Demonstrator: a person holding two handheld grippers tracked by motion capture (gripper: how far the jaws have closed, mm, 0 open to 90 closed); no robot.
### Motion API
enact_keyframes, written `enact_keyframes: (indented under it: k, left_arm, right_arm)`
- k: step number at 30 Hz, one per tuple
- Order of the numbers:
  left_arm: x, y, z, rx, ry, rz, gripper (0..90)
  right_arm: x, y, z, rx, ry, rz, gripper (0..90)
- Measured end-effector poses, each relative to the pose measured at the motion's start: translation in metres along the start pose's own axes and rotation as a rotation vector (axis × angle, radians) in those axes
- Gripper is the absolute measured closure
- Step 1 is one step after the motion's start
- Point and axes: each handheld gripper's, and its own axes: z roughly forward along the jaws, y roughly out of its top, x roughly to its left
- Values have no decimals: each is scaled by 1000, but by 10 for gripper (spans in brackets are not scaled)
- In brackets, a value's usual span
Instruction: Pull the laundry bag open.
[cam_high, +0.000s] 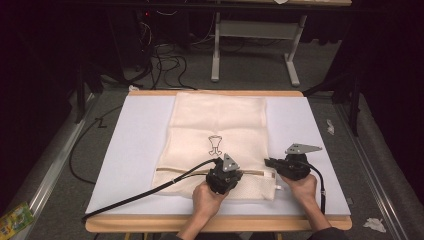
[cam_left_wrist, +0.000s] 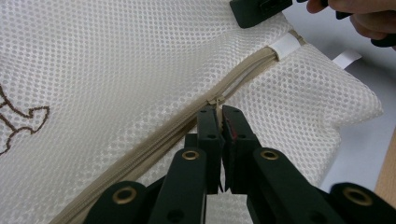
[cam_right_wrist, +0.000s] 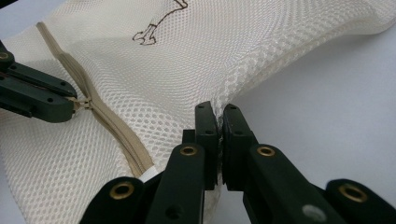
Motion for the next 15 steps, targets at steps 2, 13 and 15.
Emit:
enact_keyframes:
  k: [2,13,15]
  left_arm:
    - [1,-1,-1,0,2,1,869]
    - [5,-4,-10,-13,-3,-10,869]
    - [7,-5,-12,-16,5,-15,869]
  right_arm:
    - [0,0,1,-1,-2,3,881]
    - [1,0,2,-3,7,-3,880]
    - [0,0,2,-5,6,0,881]
